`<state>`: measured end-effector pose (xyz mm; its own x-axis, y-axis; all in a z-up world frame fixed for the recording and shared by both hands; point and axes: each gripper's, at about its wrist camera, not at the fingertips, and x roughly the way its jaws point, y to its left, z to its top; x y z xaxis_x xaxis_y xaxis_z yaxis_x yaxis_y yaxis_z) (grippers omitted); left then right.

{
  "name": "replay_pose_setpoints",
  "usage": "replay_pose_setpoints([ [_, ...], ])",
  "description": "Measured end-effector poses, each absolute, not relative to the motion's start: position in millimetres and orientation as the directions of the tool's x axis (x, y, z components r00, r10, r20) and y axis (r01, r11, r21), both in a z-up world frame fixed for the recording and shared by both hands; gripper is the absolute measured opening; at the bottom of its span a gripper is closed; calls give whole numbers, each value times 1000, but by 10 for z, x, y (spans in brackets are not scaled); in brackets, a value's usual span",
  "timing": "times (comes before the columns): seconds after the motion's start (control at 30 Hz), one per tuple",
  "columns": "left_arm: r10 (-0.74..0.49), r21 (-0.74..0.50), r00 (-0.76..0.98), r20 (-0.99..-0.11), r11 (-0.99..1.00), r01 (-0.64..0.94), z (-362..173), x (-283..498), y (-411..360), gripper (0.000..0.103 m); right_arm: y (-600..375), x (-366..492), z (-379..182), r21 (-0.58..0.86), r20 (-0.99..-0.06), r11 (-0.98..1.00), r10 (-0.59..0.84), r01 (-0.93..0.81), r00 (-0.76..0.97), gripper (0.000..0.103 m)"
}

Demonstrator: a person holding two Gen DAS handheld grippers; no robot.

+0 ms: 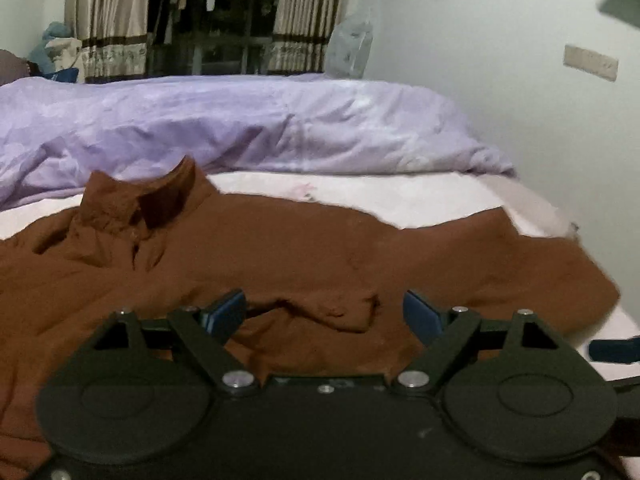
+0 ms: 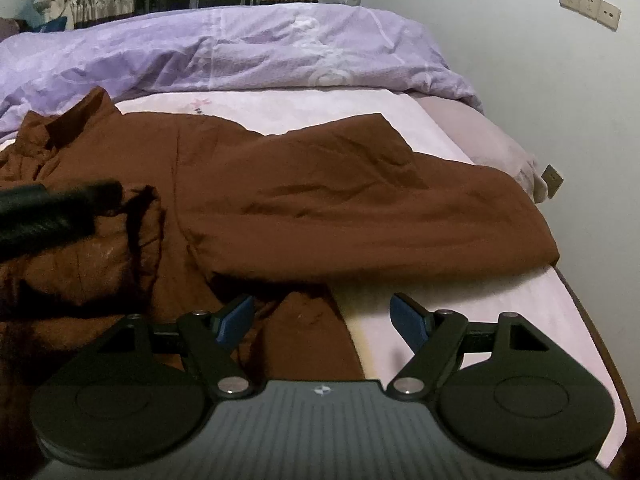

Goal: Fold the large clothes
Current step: 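Carry the sleeve across the jacket front with the left tool and release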

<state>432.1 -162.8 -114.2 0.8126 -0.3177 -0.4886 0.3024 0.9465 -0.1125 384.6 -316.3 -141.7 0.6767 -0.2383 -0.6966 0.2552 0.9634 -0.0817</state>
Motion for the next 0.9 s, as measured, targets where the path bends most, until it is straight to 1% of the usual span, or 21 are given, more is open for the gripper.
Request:
replay_pose_setpoints([
  [0.1, -319, -72, 780, -538, 940, 335, -1268, 4357, -1763, 88, -3170, 3850, -1426, -81, -703, 964, -234, 251, 671, 91],
  [0.13, -312, -49, 754, -578, 936, 350, -1376, 4405, -1831, 92, -3173, 3847, -1428, -79, -708, 966, -228, 245, 668, 91],
  [0.2, -262, 27, 704, -660, 929, 370, -1588, 4483, -1974, 96, -3177, 3844, -1427, -81, -710, 968, -224, 239, 668, 91],
  [0.23, -236, 65, 711, -662, 927, 369, -1667, 4476, -2019, 101, -3184, 3840, -1432, -85, -710, 967, -229, 242, 666, 91],
  [0.27, -238, 75, 730, -641, 927, 368, -1703, 4422, -2020, 101, -3198, 3844, -1439, -88, -713, 966, -233, 245, 662, 91],
  [0.47, -257, 30, 711, -654, 931, 364, -1625, 4438, -1964, 101, -3255, 3823, -1446, -70, -719, 962, -231, 262, 656, 91],
  [0.57, -261, 32, 727, -635, 931, 363, -1479, 4433, -1869, 101, -3223, 3800, -1402, -59, -709, 964, -223, 259, 669, 91],
  [0.7, -296, 5, 789, -539, 935, 354, -1144, 4249, -1504, 101, -3146, 3805, -1396, -68, -708, 970, -212, 233, 674, 91],
  [0.77, -327, -68, 819, -471, 939, 336, -1013, 4215, -1102, 103, -3110, 3810, -1416, -86, -711, 971, -217, 223, 669, 91],
  [0.8, -298, -100, 843, -447, 954, 283, -975, 4217, -855, 103, -3105, 3814, -1421, -89, -712, 971, -218, 222, 668, 91],
  [0.83, -238, -114, 866, -439, 971, 209, -958, 4236, -603, 103, -3107, 3813, -1425, -89, -713, 971, -218, 223, 666, 91],
  [0.9, -39, -66, 894, -446, 998, 10, -985, 4299, -167, 103, -3119, 3812, -1428, -80, -714, 970, -216, 228, 666, 91],
])
